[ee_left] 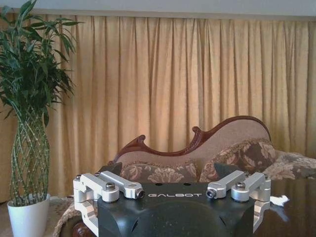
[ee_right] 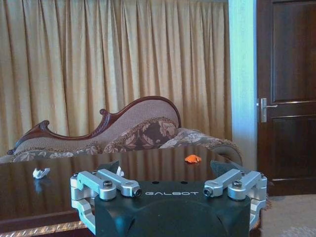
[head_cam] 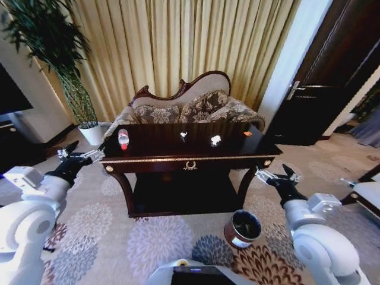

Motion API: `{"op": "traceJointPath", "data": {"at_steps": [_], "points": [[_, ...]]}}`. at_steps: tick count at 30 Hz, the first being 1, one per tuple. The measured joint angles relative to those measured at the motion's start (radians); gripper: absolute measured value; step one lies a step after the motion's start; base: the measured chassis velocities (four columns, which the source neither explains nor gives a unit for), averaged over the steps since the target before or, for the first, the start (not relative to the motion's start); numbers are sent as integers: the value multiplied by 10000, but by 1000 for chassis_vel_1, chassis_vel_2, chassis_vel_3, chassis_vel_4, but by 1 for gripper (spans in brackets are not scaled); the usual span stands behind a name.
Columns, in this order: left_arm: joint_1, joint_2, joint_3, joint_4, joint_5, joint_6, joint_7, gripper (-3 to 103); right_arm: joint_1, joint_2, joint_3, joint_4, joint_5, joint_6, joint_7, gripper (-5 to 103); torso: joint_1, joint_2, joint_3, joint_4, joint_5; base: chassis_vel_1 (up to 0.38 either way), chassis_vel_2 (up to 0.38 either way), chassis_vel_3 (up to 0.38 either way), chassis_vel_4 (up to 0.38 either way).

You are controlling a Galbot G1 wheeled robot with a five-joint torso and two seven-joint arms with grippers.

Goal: Move to the front of the table and place the trash on the table into the trash bin.

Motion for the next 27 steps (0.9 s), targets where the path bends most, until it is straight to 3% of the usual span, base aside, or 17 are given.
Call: {"op": "traceJointPath", "data": {"at_steps": [16, 24, 27], "points": [[184, -23, -289, -204, -99, -12, 5, 100, 77, -87, -110, 0, -30, 120, -18, 100, 11, -5, 4, -3, -4, -178, 182, 171, -171], [433, -58, -508, -445, -211, -10, 3, 100, 749, -956, -110, 1, 1069, -569, 749, 100, -9, 6, -4, -1, -3, 0, 0, 0, 0], [601, -47, -647, -508, -226, -7, 29, 100, 1162, -1713, -421, -127, 1582, -713, 826, 100, -7, 4, -2, -1, -3, 0, 0, 0, 0]]}}
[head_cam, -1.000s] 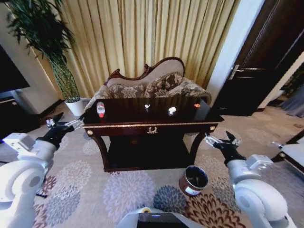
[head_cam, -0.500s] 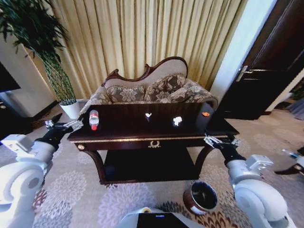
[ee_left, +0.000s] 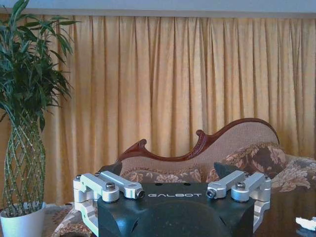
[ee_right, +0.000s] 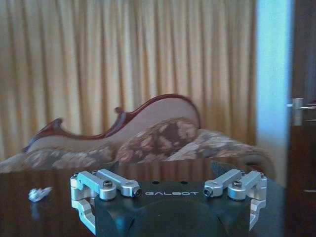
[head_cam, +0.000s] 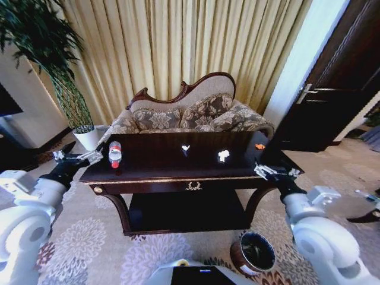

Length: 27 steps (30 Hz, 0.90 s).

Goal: Move to the front of the table and place the trash on the table into the trash bin.

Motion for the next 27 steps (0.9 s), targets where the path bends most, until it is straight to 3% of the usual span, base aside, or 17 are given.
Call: {"op": "traceJointPath", "data": {"at_steps": [4, 6, 7, 10, 18, 27], "points": [[117, 12, -105, -51, -16, 2, 29, 100, 514, -770, -489, -308, 539, -30, 169, 100, 9, -4, 3, 0, 0, 0, 0, 0, 0], [256, 1, -217, -115, -30, 2, 42, 100, 1266, -1569, -1180, -641, 1113, -96, 497, 100, 10, -6, 4, 2, -1, 0, 0, 0, 0], [256, 1, -217, -115, -30, 2, 42, 100, 1266, -1569, -1180, -641, 1113, -96, 497, 100, 10, -6, 4, 2, -1, 0, 0, 0, 0], [433, -99, -316, -186, -29, 3, 44, 100, 2853, -2376, -2261, -1248, 2288, -354, 1061, 100, 7, -5, 2, 4, -1, 0, 0, 0, 0], [684, -193, -431, -218, 11, 8, 39, 100, 3814, -2659, -2734, -2441, 2619, -530, 689, 100, 9, -5, 3, -1, 0, 0, 0, 0, 0], [490, -171, 63, -207, 226, 38, -125, 100, 4990, -2970, -2655, -4375, 2820, -569, 245, 100, 8, -5, 2, 0, 1, 0, 0, 0, 0]]}}
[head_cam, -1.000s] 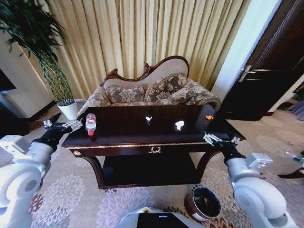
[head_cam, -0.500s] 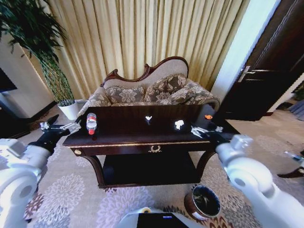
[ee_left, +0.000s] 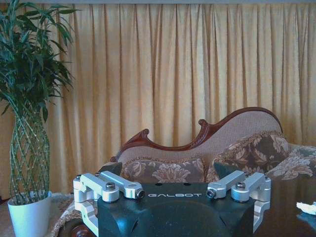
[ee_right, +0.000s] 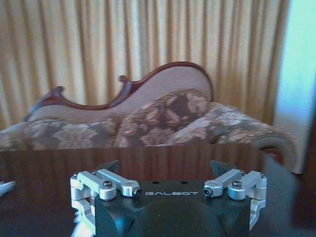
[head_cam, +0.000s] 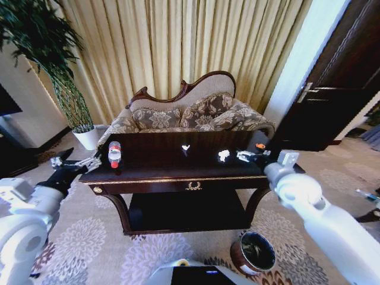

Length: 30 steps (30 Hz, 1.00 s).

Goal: Move to the front of the table and place the trash on the table into the trash bin.

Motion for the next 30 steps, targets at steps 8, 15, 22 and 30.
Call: {"op": "traceJointPath", "data": {"at_steps": [8, 15, 22, 30], "points": [[277, 113, -413, 38, -89, 9, 23, 100, 1256, -365, -172, -2358, -203, 3, -558, 100, -1, 1, 0, 1, 0, 0, 0, 0, 0], [227, 96, -430, 123, -117, 0, 74, 100, 2932, -508, -1307, -4208, -396, 0, -876, 100, 0, 1, 0, 0, -2, 0, 0, 0, 0], [50, 105, -180, 262, -19, -3, 78, 100, 4403, -205, -2857, -5456, -525, -99, -783, 100, 0, 1, 0, 2, -4, 0, 0, 0, 0], [-30, 95, -52, 512, 91, -30, 89, 100, 5658, 784, -3991, -7075, -1073, -645, -114, 100, 0, 0, 0, 2, -3, 0, 0, 0, 0]]}}
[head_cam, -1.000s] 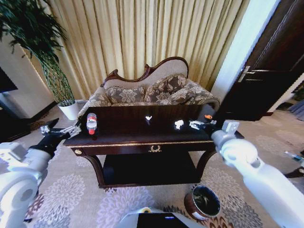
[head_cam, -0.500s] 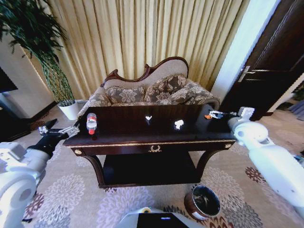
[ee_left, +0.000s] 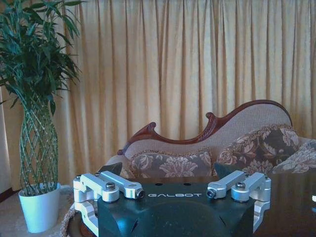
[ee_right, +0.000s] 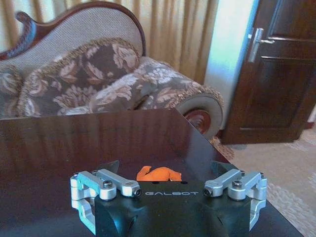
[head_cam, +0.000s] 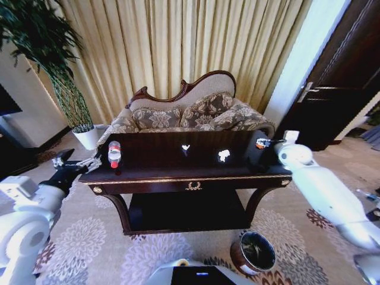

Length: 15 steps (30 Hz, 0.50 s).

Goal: Move to the front of the table and place the trash on the table into the trash bin.

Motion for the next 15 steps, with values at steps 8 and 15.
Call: {"op": "traceJointPath", "data": {"at_steps": [8, 15], "points": [[-115, -13, 60, 98, 5, -3, 13, 100, 464, 315, -284, -496, -83, -327, 295, 100, -1, 0, -1, -2, 1, 0, 0, 0, 0], [-215, 21, 102, 137, 1, 0, 17, 100, 653, 413, -370, -786, -179, -423, 327, 100, 0, 0, -1, -2, 1, 0, 0, 0, 0]]}}
